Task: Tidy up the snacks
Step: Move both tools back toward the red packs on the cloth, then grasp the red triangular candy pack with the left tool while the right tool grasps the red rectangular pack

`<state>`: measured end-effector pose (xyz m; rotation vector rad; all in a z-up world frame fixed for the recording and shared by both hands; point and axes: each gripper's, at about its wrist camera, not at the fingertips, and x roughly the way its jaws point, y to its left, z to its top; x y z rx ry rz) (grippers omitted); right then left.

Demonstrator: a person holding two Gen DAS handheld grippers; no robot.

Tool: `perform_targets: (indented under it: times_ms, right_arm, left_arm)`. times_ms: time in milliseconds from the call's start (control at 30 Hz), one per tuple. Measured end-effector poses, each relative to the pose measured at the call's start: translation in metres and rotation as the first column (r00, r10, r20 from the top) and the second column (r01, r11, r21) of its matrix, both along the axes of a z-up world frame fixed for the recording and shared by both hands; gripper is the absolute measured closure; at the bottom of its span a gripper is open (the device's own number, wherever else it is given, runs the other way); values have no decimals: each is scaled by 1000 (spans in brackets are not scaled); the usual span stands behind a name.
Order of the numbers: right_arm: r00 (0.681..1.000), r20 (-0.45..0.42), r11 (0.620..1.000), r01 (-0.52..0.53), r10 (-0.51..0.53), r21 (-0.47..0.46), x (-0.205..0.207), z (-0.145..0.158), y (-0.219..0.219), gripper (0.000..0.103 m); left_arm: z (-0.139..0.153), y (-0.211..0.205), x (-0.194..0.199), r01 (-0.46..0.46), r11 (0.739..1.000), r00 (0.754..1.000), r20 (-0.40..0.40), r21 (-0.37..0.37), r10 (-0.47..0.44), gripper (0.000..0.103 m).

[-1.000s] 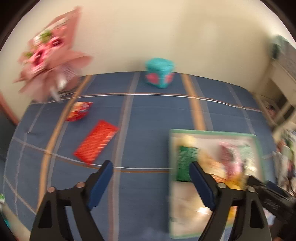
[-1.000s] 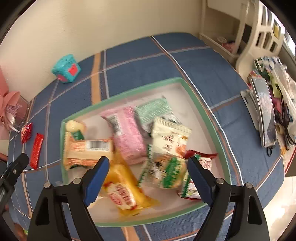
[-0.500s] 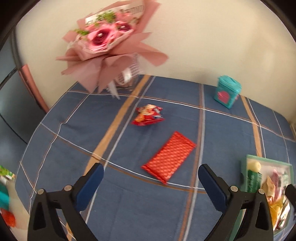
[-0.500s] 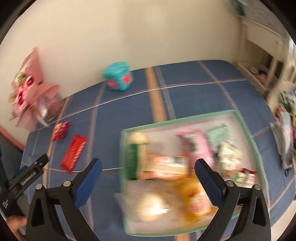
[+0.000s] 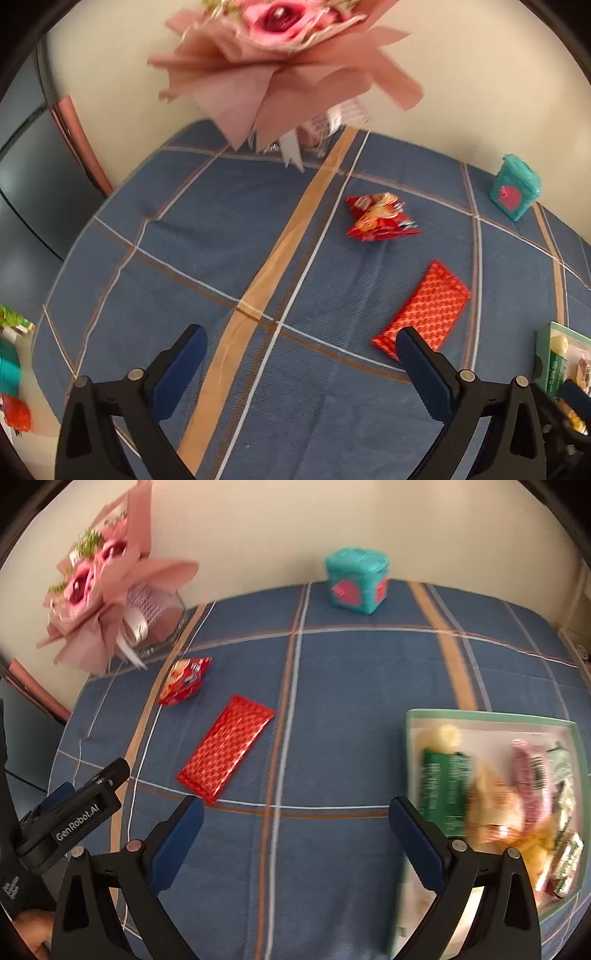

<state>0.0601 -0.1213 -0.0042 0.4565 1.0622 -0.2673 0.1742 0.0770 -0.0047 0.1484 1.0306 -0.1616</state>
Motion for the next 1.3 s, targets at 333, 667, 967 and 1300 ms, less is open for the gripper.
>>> perform_targets:
  times_ms: [333, 667, 967, 1300]
  right_arm:
    - [998, -62, 999, 3, 0, 37, 54, -40, 15, 3]
    - [995, -96, 1000, 3, 0, 31, 106, -66, 23, 3]
    - [989, -148, 995, -36, 22, -91, 133, -77, 41, 3]
    - [990, -141, 992, -5, -13, -125, 113, -74, -4, 23]
  left_arm:
    - [-25, 20, 39, -59, 997, 994, -90, -51, 54, 0]
    - [-43, 18, 69, -5, 998, 998, -58, -57, 2, 2]
    - [-38, -1, 96, 57, 991, 993, -100, -121, -69, 2]
    - [-35, -56, 119, 119, 966, 974, -164, -230, -159, 2]
